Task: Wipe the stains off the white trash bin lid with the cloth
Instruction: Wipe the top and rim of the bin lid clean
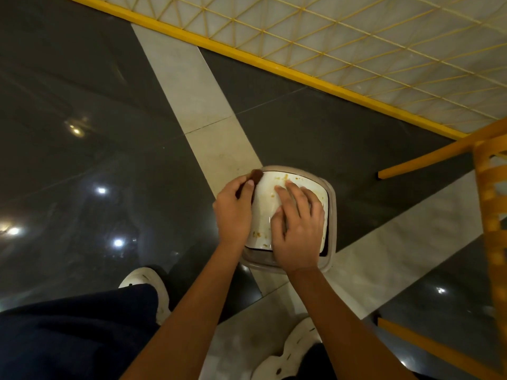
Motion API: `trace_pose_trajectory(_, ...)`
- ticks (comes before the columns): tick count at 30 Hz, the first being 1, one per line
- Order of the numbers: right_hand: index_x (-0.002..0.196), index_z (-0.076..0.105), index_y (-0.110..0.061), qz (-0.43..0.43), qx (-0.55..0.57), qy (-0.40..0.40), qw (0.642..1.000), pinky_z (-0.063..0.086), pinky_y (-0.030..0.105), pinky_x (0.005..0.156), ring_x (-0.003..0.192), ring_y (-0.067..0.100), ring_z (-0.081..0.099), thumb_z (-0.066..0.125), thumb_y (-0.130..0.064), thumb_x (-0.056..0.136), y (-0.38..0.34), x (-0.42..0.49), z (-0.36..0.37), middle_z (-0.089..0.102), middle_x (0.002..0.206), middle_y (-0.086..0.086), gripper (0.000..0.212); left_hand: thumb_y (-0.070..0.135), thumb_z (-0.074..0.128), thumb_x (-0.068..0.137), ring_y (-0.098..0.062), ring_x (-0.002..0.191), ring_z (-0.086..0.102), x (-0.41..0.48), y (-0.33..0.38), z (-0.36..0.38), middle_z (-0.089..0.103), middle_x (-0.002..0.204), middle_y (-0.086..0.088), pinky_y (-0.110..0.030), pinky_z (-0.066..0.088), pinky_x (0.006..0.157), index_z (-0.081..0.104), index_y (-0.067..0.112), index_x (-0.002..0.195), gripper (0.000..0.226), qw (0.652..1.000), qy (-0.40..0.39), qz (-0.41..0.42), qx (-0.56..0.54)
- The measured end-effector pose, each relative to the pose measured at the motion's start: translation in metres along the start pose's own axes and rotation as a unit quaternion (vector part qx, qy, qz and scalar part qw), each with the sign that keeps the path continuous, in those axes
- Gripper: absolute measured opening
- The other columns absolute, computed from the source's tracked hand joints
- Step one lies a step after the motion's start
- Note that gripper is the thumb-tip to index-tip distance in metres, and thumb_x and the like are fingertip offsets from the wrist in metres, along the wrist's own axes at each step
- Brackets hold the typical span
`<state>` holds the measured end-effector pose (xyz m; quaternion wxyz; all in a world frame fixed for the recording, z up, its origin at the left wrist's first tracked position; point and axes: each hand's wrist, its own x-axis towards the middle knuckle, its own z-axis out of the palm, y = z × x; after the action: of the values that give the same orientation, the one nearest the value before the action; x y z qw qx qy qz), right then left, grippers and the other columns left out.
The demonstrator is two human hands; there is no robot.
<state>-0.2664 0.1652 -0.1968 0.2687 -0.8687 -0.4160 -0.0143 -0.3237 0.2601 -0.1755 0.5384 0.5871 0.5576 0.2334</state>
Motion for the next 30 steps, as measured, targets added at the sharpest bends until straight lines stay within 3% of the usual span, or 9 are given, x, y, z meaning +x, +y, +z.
trace_pose_trajectory(5, 0.125, 0.056, -0.017, -0.004, -0.005, 0.002, 1.0, 0.037, 0.047, 0.103, 0.123, 0.028, 0.047, 0.038, -0.029, 0.091, 0.0, -0.001, 0.002, 0.054, 0.133, 0.005, 0.04, 0.023, 0.052, 0.092, -0.013, 0.096, 0.059, 0.016, -0.004, 0.002, 0.067, 0.106, -0.002, -0.037, 0.048, 0.094, 0.066, 0.014, 0.11, 0.025, 0.997, 0.009, -0.081, -0.013)
trace_pose_trajectory(10, 0.124, 0.057, -0.017, -0.002, -0.006, 0.005, 1.0, 0.037, 0.048, 0.103, 0.122, 0.029, 0.048, 0.037, -0.03, 0.091, 0.001, 0.001, 0.002, 0.055, 0.132, 0.005, 0.041, 0.024, 0.051, 0.092, -0.006, 0.09, 0.058, -0.005, -0.005, -0.001, 0.065, 0.103, 0.004, -0.02, 0.047, 0.083, 0.064, 0.015, 0.111, 0.024, 0.999, 0.017, -0.042, -0.022)
trace_pose_trajectory(16, 0.126, 0.056, -0.017, -0.004, -0.009, 0.001, 1.0, 0.037, 0.049, 0.103, 0.122, 0.029, 0.048, 0.038, -0.032, 0.092, 0.001, -0.001, 0.003, 0.055, 0.133, 0.005, 0.041, 0.021, 0.05, 0.093, -0.014, 0.092, 0.059, -0.021, -0.028, -0.007, 0.063, 0.099, -0.001, -0.028, 0.048, 0.085, 0.063, 0.012, 0.108, 0.022, 0.992, 0.035, -0.117, -0.03)
trace_pose_trajectory(24, 0.126, 0.055, -0.018, -0.001, -0.006, -0.004, 1.0, 0.038, 0.05, 0.102, 0.123, 0.029, 0.047, 0.037, -0.031, 0.091, 0.002, 0.0, 0.002, 0.054, 0.133, 0.005, 0.041, 0.023, 0.052, 0.091, -0.012, 0.097, 0.06, -0.06, -0.033, -0.014, 0.064, 0.107, -0.001, -0.03, 0.051, 0.086, 0.061, 0.014, 0.113, 0.025, 0.994, 0.053, -0.082, -0.047)
trace_pose_trajectory(30, 0.124, 0.057, -0.016, -0.007, -0.002, 0.008, 1.0, 0.039, 0.049, 0.1, 0.121, 0.03, 0.048, 0.039, -0.028, 0.091, 0.0, 0.0, 0.001, 0.055, 0.132, 0.006, 0.04, 0.02, 0.051, 0.092, -0.015, 0.097, 0.058, -0.038, -0.04, -0.009, 0.064, 0.107, -0.005, -0.037, 0.049, 0.091, 0.062, 0.012, 0.112, 0.024, 0.989, 0.053, -0.135, -0.034)
